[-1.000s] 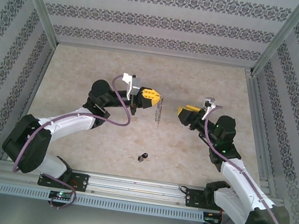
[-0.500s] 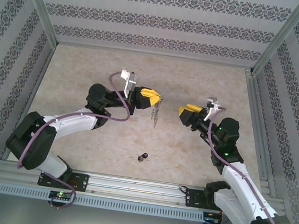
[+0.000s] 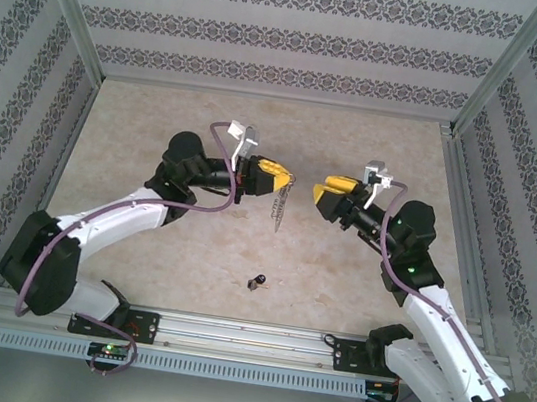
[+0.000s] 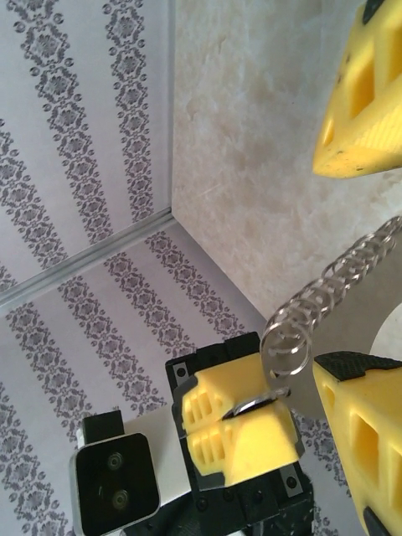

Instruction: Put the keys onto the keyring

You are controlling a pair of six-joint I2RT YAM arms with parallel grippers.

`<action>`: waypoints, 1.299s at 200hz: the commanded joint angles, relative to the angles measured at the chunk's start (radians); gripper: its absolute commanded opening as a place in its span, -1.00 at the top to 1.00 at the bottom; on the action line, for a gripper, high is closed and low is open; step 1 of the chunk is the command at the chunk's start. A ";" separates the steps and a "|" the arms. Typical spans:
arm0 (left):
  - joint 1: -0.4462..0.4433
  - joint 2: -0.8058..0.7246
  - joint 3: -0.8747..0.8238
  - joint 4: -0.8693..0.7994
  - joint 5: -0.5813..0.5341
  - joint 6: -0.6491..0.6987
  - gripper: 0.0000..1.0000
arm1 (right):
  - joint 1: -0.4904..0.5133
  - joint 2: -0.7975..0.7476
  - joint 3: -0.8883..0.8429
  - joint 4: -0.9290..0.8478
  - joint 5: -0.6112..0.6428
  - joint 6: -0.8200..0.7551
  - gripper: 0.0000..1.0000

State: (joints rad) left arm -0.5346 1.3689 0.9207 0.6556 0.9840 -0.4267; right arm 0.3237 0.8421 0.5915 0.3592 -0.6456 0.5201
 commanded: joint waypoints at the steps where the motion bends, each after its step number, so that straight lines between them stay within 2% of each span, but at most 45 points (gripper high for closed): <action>1: 0.007 -0.069 0.094 -0.426 -0.043 0.253 1.00 | 0.008 0.023 0.046 -0.032 -0.041 -0.032 -0.14; 25: 0.007 -0.077 0.193 -0.736 -0.109 0.404 1.00 | 0.011 0.051 0.054 -0.033 -0.055 -0.029 -0.14; 45: 0.006 -0.072 0.257 -0.915 -0.148 0.485 1.00 | 0.015 0.064 0.060 -0.032 -0.076 -0.030 -0.13; 93: 0.007 -0.010 0.372 -1.137 -0.166 0.605 1.00 | 0.031 0.088 0.089 -0.026 -0.135 -0.032 -0.13; 120: 0.006 0.059 0.453 -1.253 -0.133 0.655 1.00 | 0.050 0.113 0.097 -0.003 -0.158 -0.032 -0.12; 160: 0.007 0.081 0.474 -1.266 -0.068 0.695 1.00 | 0.072 0.156 0.117 0.005 -0.242 -0.073 0.01; 204: 0.006 0.060 0.457 -1.235 -0.041 0.704 1.00 | 0.072 0.182 0.117 0.007 -0.267 -0.096 0.20; 260: 0.007 0.039 0.420 -1.160 -0.009 0.687 1.00 | 0.108 0.247 0.123 0.042 -0.307 -0.091 0.25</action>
State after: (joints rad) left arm -0.5346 1.4418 1.3518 -0.5583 0.9291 0.2451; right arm 0.4107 1.0748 0.6807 0.3519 -0.9070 0.4469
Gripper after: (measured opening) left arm 0.065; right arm 0.382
